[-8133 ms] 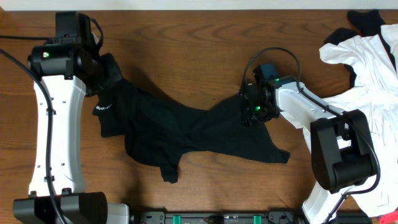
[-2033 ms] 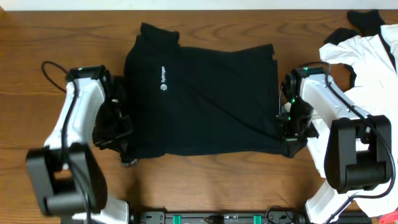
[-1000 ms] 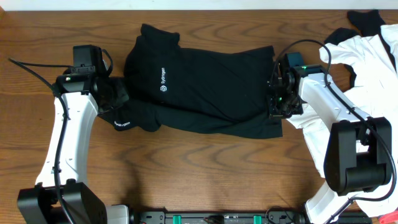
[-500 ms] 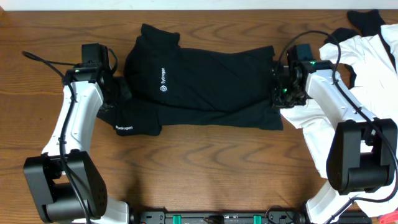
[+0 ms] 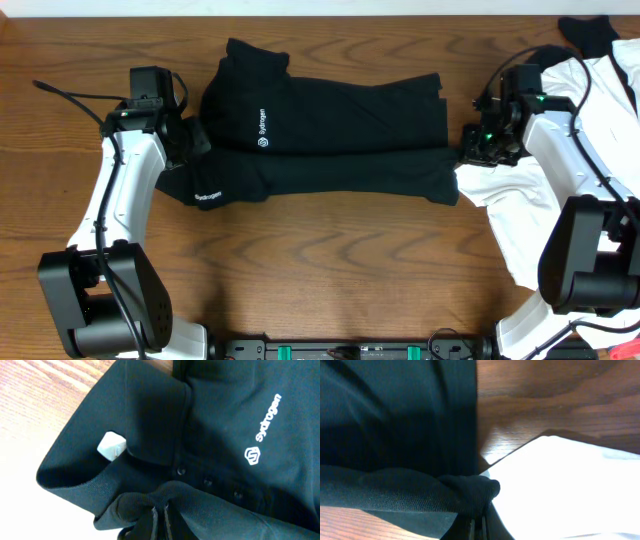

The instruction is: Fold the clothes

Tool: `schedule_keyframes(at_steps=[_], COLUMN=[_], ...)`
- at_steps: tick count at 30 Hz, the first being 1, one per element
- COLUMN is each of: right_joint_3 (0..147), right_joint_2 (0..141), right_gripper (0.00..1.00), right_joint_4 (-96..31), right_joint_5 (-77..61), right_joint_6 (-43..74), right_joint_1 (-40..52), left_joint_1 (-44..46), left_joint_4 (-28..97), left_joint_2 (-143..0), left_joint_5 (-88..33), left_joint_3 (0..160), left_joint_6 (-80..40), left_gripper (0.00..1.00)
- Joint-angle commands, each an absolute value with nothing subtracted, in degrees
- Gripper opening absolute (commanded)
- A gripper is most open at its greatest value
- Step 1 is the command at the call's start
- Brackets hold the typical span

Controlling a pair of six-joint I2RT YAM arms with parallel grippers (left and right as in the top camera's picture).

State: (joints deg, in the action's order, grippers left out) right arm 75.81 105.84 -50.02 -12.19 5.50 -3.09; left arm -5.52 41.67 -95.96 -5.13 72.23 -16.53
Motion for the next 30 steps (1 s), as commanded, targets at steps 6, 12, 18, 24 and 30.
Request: schedule_keyframes(at_steps=[6, 12, 18, 24, 30], right_joint_3=[76.9, 76.9, 76.7, 76.5, 76.3], right_joint_2=[104.4, 104.4, 104.6, 104.7, 105.1], right_gripper=[0.01, 0.01, 0.01, 0.01, 0.01], right_joint_4=[-49.1, -46.9, -45.9, -44.7, -43.2], right_joint_5=[-12.0, -12.1, -12.1, -12.1, -12.1], right_joint_6=[6.2, 6.2, 6.2, 6.2, 6.1], right_joint_1=[-3.4, -3.3, -3.3, -3.1, -1.3], left_joint_1=[-5.7, -5.7, -5.7, -5.7, -5.7], left_joint_4=[38.6, 36.2, 34.2, 32.5, 31.1], left_joint_2=[-97.2, -99.5, -100.2, -100.2, -100.3], left_joint_5=[-3.6, -3.3, -3.4, -3.3, -3.3], left_joint_3=[72.1, 72.1, 72.1, 72.1, 72.1], left_joint_6=[-16.8, -16.8, -16.8, -16.8, -16.8], left_gripper=[0.06, 0.06, 0.06, 0.06, 0.06])
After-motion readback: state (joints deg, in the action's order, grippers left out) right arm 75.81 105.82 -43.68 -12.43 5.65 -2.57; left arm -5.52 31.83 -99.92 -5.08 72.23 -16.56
